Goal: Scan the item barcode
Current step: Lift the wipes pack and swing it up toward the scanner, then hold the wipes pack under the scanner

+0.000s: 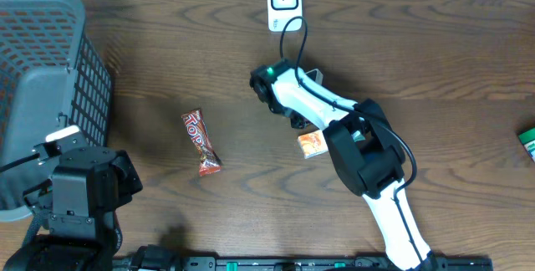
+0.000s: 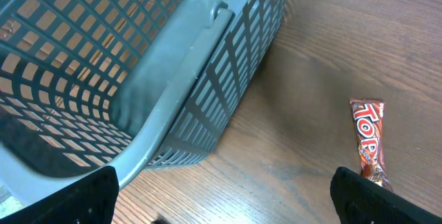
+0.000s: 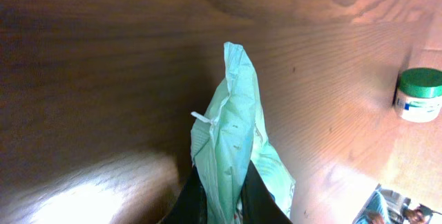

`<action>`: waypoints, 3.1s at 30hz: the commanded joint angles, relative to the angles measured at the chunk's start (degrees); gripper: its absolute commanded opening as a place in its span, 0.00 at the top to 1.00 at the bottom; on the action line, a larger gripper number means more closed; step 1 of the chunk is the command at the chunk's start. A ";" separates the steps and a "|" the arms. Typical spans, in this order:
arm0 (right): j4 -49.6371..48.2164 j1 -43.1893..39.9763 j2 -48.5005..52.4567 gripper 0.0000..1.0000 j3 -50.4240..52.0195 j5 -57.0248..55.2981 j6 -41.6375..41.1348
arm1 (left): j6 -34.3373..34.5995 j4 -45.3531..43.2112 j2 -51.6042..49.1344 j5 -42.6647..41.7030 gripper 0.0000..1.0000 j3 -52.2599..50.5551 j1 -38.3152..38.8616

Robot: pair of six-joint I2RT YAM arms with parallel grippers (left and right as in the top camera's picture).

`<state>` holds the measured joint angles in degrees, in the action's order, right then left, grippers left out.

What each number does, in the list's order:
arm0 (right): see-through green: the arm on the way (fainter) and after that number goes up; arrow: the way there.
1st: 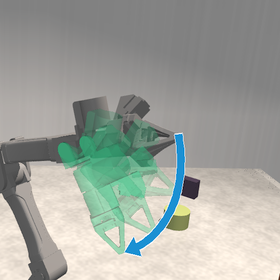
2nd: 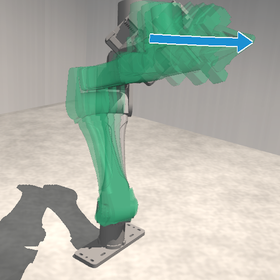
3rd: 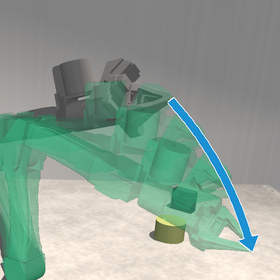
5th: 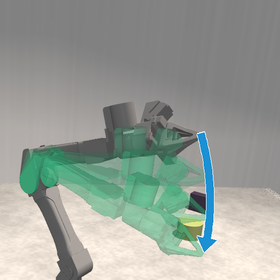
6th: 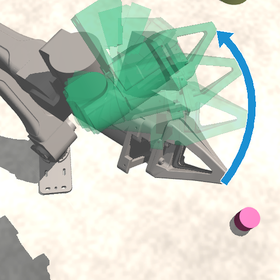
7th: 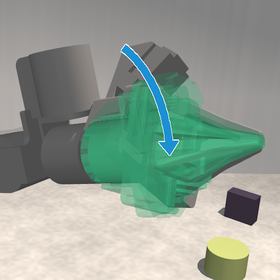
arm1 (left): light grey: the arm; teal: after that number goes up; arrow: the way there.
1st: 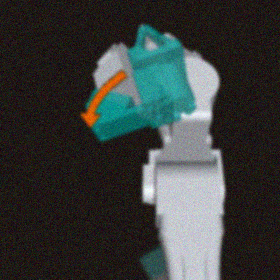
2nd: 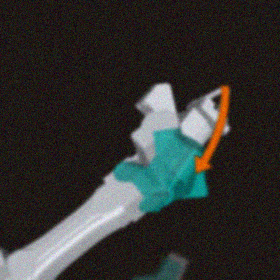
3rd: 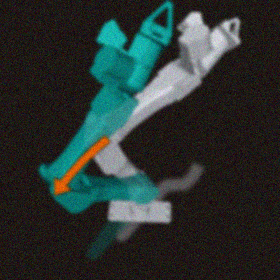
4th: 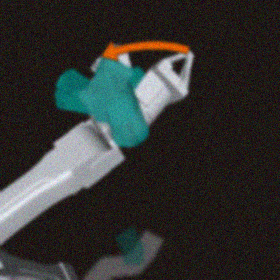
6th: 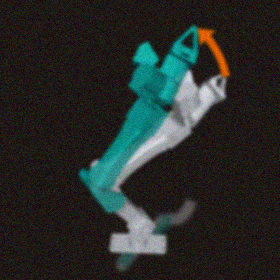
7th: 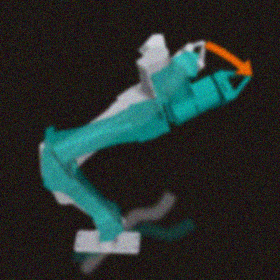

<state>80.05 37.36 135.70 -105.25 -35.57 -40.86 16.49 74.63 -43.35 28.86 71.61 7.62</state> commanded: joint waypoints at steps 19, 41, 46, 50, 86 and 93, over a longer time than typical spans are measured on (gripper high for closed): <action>13.35 -7.91 -0.35 0.99 -24.98 87.76 54.27 | -0.28 0.13 -0.04 0.76 0.02 0.07 0.13; 13.44 -10.67 -0.35 0.99 -24.90 120.06 48.85 | -0.28 0.15 -0.04 0.79 0.02 0.07 0.13; 13.42 -10.71 -0.35 0.99 -24.90 121.48 48.61 | -0.28 0.15 -0.04 0.76 0.02 0.07 0.13; 13.40 -10.78 -0.35 0.99 -24.90 121.42 48.61 | -0.28 0.13 -0.04 0.76 0.02 0.07 0.13; -44.89 -8.74 -0.28 0.99 -24.92 31.58 56.83 | -0.28 0.15 -0.04 0.76 0.02 0.07 0.13; -56.11 -8.66 2.25 0.99 -24.92 26.95 66.36 | -0.28 0.13 -0.04 0.76 0.02 0.07 0.13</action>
<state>25.78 27.99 136.09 -129.75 -4.89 18.55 16.49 74.63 -43.35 28.86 71.61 7.62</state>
